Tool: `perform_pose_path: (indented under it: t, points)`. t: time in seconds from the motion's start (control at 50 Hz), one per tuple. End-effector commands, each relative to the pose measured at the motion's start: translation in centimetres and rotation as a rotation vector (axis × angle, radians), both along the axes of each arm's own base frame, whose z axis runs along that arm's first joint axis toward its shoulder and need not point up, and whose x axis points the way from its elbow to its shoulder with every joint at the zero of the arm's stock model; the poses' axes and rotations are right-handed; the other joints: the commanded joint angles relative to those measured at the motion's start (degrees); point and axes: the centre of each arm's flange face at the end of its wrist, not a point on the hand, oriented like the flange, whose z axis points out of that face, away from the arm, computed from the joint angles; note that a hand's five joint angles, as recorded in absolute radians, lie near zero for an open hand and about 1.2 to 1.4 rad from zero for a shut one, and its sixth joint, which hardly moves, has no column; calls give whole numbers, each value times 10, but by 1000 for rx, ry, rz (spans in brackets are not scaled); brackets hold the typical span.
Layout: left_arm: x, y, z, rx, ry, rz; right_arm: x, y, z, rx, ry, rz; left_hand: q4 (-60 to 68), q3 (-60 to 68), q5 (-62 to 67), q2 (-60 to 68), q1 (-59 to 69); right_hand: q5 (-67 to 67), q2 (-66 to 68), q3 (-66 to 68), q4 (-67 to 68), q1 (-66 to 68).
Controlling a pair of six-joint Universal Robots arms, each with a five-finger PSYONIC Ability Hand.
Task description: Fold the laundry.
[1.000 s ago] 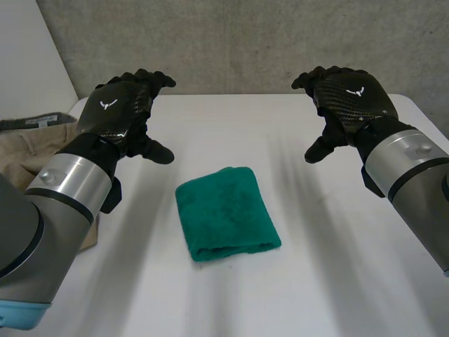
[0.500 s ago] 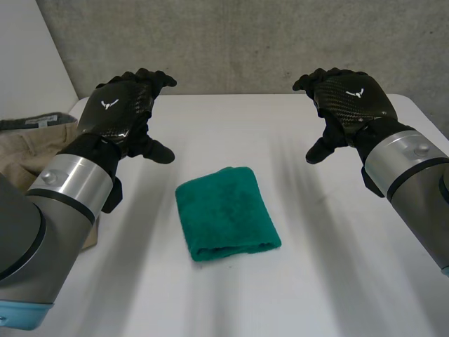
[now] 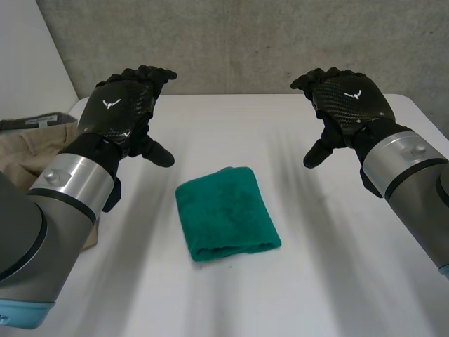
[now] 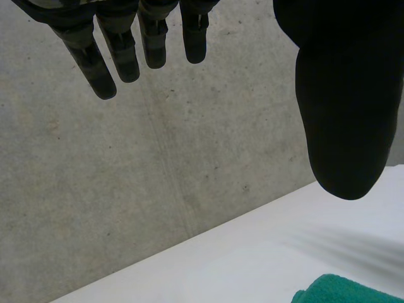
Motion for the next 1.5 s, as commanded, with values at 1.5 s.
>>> perform_pose_path:
  t: [1.5]
  points:
    - [-47,6,-103,343,-346,31,81,-2,-106,239,227,220,-5,-8,-14,-6,-5,-37,-25,-21,-31,-11]
